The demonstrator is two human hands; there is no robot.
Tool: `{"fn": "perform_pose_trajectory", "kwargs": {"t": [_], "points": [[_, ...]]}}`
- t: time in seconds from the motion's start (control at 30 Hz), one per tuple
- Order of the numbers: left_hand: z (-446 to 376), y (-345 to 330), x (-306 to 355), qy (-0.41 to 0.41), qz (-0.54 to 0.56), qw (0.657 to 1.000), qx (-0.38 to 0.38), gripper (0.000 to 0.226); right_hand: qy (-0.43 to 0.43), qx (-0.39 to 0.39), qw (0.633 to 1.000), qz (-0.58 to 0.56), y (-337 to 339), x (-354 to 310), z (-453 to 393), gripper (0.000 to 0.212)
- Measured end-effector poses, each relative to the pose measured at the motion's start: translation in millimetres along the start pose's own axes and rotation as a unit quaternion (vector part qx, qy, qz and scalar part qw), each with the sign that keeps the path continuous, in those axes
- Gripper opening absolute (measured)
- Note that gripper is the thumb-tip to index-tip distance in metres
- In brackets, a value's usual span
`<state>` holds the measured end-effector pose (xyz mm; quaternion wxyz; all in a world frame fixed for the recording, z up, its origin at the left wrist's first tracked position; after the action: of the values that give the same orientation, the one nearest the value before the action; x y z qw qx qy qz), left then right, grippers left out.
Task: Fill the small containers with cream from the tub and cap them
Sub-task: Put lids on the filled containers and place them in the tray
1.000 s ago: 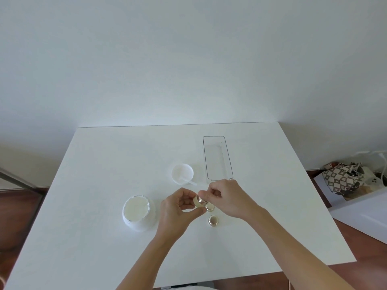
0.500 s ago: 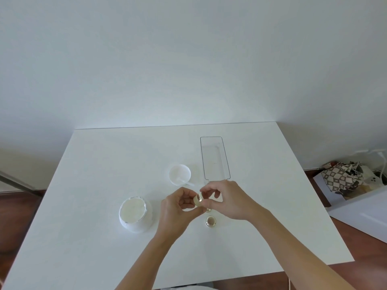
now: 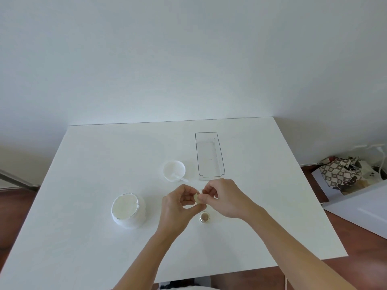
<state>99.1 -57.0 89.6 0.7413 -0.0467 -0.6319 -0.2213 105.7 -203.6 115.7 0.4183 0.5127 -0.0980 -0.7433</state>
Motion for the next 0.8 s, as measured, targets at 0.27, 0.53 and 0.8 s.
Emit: {"fn": "perform_pose_trajectory", "kwargs": {"t": [0.27, 0.53, 0.8], "points": [[-7, -24, -5, -0.008, -0.008, 1.0, -0.003, 0.035, -0.032, -0.015, 0.996, -0.077, 1, 35, 2, 0.02], [-29, -28, -29, 0.019, -0.127, 0.991, -0.028, 0.035, -0.045, 0.066, 0.993, -0.087, 40, 77, -8, 0.019], [-60, -51, -67, 0.062, -0.28, 0.941, -0.178, 0.069, 0.015, 0.082, 0.995, 0.052, 67, 74, -57, 0.016]]}}
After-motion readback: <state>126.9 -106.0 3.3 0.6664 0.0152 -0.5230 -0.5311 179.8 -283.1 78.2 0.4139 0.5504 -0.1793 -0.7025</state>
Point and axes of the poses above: each hand's wrist, its own z-axis away from the middle knuckle, its own y-axis out of the back of the hand, x = y × z, the point moved 9 cm from there along -z, towards the middle knuckle, and after that the axes turned 13 degrees about -x, right-handed, at the moved point
